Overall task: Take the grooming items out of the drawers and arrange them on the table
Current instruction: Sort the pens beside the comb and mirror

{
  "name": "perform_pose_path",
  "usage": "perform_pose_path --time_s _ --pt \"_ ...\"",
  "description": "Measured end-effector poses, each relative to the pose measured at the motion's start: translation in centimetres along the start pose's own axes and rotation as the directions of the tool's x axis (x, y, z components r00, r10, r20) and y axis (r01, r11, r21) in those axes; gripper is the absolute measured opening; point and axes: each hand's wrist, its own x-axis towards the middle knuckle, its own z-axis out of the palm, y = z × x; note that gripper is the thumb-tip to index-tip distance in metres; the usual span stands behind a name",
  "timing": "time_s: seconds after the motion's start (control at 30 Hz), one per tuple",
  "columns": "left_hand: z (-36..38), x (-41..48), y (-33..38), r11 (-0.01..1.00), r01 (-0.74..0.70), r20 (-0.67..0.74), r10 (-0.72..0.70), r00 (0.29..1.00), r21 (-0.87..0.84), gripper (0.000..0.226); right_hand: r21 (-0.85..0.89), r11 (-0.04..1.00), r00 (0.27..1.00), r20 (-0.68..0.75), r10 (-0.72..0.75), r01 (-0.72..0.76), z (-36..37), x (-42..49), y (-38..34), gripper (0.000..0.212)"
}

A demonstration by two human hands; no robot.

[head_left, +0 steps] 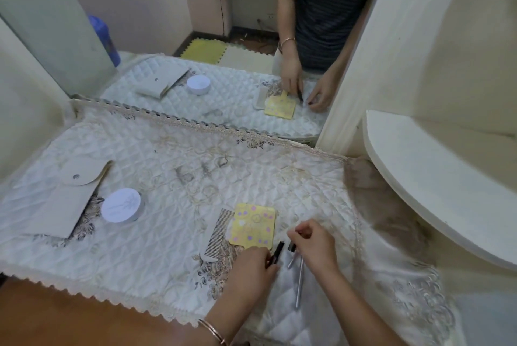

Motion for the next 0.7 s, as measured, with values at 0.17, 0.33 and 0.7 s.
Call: perform_pose_path --time_s 0.17,0.33,0.7 --pt "0.9 0.0 0.2 0.999 0.042 -0.002 -0.042 0.999 0.002 0.018 -0.198 0.978 0.998 0.038 -0.054 0.060 0.6 0.6 0.2 0.021" --pt "0.8 1.0 0.5 0.999 0.040 -0.026 -0.040 0.999 -0.002 0.019 -0.193 0.973 0.992 0.029 -0.123 0.126 1.0 -0.2 1.5 0.024" --pt "-0.7 -0.9 -2.5 0.998 0.060 -0.240 -0.062 0.969 -0.014 0.024 -0.214 0.947 0.971 0.054 -0.233 0.239 0.7 -0.6 1.4 0.013"
